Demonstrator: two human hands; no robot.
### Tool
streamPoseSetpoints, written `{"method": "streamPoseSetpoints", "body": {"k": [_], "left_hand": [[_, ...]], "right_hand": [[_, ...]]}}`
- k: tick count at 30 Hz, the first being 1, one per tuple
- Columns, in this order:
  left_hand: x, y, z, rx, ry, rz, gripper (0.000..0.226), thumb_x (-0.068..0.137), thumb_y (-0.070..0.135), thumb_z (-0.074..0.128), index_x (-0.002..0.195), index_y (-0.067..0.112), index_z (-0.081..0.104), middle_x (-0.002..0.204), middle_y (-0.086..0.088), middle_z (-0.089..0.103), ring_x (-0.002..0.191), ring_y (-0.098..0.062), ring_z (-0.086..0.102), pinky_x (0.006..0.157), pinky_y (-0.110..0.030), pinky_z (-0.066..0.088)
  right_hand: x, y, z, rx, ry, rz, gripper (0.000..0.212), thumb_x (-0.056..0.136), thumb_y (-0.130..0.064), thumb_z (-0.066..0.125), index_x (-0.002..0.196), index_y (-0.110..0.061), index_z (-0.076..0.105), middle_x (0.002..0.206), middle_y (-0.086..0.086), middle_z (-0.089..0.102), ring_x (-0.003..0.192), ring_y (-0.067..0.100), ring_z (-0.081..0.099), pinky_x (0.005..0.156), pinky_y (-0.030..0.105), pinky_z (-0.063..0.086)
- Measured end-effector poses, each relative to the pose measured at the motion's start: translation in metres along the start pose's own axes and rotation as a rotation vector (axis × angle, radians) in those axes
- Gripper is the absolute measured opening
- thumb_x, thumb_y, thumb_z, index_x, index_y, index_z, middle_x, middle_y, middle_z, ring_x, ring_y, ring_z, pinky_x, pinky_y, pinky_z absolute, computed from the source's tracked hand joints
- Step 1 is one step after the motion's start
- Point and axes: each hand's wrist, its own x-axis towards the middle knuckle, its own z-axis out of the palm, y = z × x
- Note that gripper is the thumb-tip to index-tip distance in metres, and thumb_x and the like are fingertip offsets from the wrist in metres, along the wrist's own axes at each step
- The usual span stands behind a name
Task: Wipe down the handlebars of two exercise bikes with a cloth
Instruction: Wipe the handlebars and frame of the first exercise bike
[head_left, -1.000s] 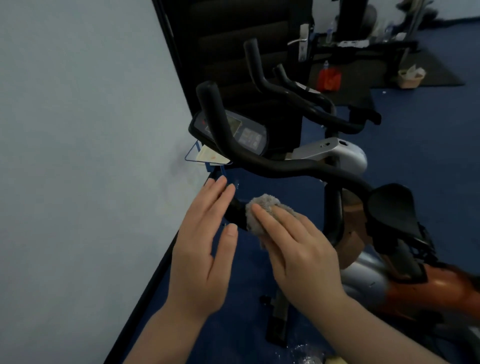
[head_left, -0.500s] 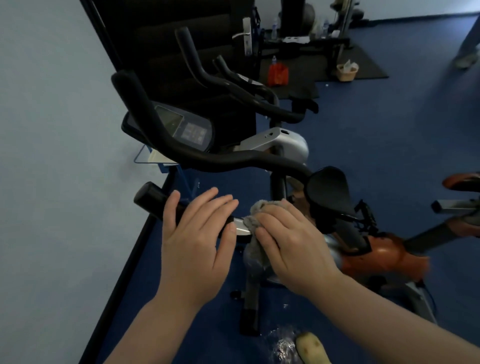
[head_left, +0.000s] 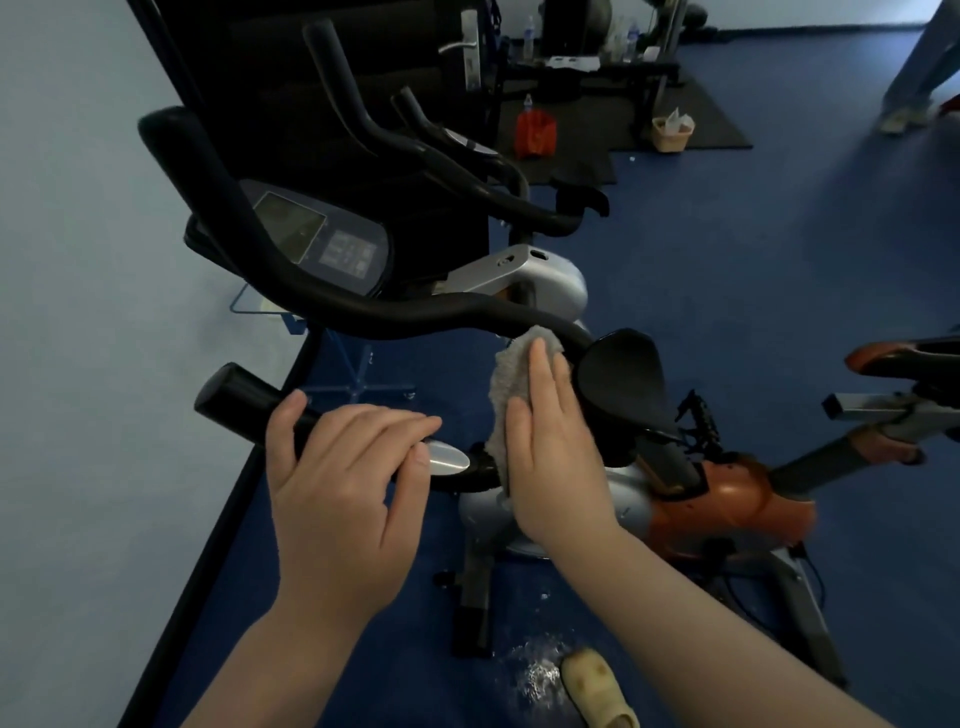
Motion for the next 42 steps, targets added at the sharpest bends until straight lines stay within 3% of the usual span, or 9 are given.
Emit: {"method": "streamPoseSetpoints", "body": {"k": [4, 6, 8, 15, 19, 23, 34, 38, 42], "left_hand": [[-0.001, 0.002, 0.000, 0.002, 0.003, -0.005, 0.028, 0.092, 0.023, 0.046, 0.094, 0.021, 0.073, 0.096, 0.012, 0.070, 0.097, -0.007, 0.060, 0.114, -0.036, 0.010], [-0.002, 0.002, -0.001, -0.003, -0.004, -0.005, 0.027, 0.092, 0.022, 0.046, 0.095, 0.021, 0.073, 0.096, 0.012, 0.069, 0.098, -0.007, 0.059, 0.114, -0.036, 0.010], [-0.002, 0.002, -0.002, -0.003, -0.020, -0.002, 0.026, 0.092, 0.022, 0.046, 0.096, 0.021, 0.072, 0.097, 0.012, 0.069, 0.099, -0.007, 0.059, 0.114, -0.036, 0.010], [-0.002, 0.001, -0.006, -0.016, -0.064, -0.002, 0.028, 0.093, 0.025, 0.045, 0.100, 0.022, 0.071, 0.101, 0.012, 0.069, 0.102, -0.008, 0.059, 0.115, -0.035, 0.007], [-0.003, -0.001, -0.006, -0.020, -0.083, 0.008, 0.027, 0.093, 0.026, 0.045, 0.102, 0.022, 0.070, 0.102, 0.012, 0.068, 0.103, -0.008, 0.058, 0.116, -0.035, 0.007], [-0.003, -0.001, -0.006, -0.028, -0.083, 0.019, 0.027, 0.093, 0.026, 0.045, 0.103, 0.022, 0.070, 0.103, 0.012, 0.068, 0.104, -0.007, 0.056, 0.116, -0.035, 0.007], [-0.004, -0.004, -0.013, -0.151, -0.095, 0.009, 0.036, 0.095, 0.022, 0.038, 0.114, 0.013, 0.067, 0.117, 0.005, 0.066, 0.121, -0.011, 0.053, 0.117, -0.042, 0.013], [-0.005, -0.006, -0.020, -0.189, -0.044, 0.020, 0.035, 0.094, 0.019, 0.039, 0.117, 0.012, 0.065, 0.125, 0.003, 0.062, 0.129, -0.011, 0.047, 0.117, -0.040, 0.016], [-0.007, -0.012, -0.031, -0.156, 0.106, -0.031, 0.036, 0.093, 0.018, 0.040, 0.121, 0.010, 0.061, 0.136, -0.003, 0.053, 0.138, -0.018, 0.037, 0.116, -0.043, 0.018]], "right_hand": [[0.004, -0.010, 0.005, 0.111, 0.069, 0.170, 0.058, 0.102, -0.031, 0.031, 0.152, -0.027, 0.001, 0.160, -0.003, 0.012, 0.140, 0.015, 0.026, 0.102, 0.019, 0.026], [0.002, -0.012, 0.008, 0.174, 0.119, 0.286, 0.054, 0.102, -0.033, 0.033, 0.151, -0.025, 0.012, 0.147, 0.000, 0.039, 0.122, 0.009, 0.043, 0.089, 0.014, 0.029], [-0.006, -0.016, 0.011, 0.332, 0.176, 0.382, 0.047, 0.101, -0.035, 0.035, 0.147, -0.023, 0.028, 0.131, -0.005, 0.049, 0.101, -0.006, 0.038, 0.078, 0.004, 0.025], [-0.017, -0.028, 0.015, 0.451, 0.197, 0.471, 0.049, 0.101, -0.034, 0.037, 0.147, -0.019, 0.028, 0.138, 0.004, 0.043, 0.102, 0.001, 0.035, 0.081, 0.015, 0.030], [-0.026, -0.036, 0.019, 0.473, 0.184, 0.497, 0.052, 0.102, -0.031, 0.033, 0.150, -0.018, 0.017, 0.144, 0.005, 0.037, 0.087, -0.013, 0.027, 0.064, -0.004, 0.030], [-0.032, -0.046, 0.018, 0.543, 0.173, 0.528, 0.051, 0.103, -0.030, 0.033, 0.149, -0.021, 0.013, 0.145, 0.003, 0.032, 0.084, -0.015, 0.018, 0.073, 0.002, 0.018], [-0.053, -0.058, 0.007, 0.639, 0.029, 0.592, 0.024, 0.101, -0.029, 0.038, 0.122, -0.018, 0.043, 0.109, 0.001, 0.058, 0.092, 0.009, 0.057, 0.082, 0.029, 0.050], [-0.076, -0.054, -0.017, 0.717, -0.041, 0.546, 0.025, 0.100, -0.030, 0.043, 0.123, -0.036, 0.050, 0.108, -0.009, 0.066, 0.094, 0.007, 0.064, 0.089, 0.035, 0.054], [-0.071, -0.050, -0.040, 0.614, 0.168, 0.211, 0.042, 0.090, -0.053, 0.038, 0.130, -0.062, 0.035, 0.126, -0.030, 0.052, 0.109, -0.011, 0.054, 0.091, 0.027, 0.051]]}}
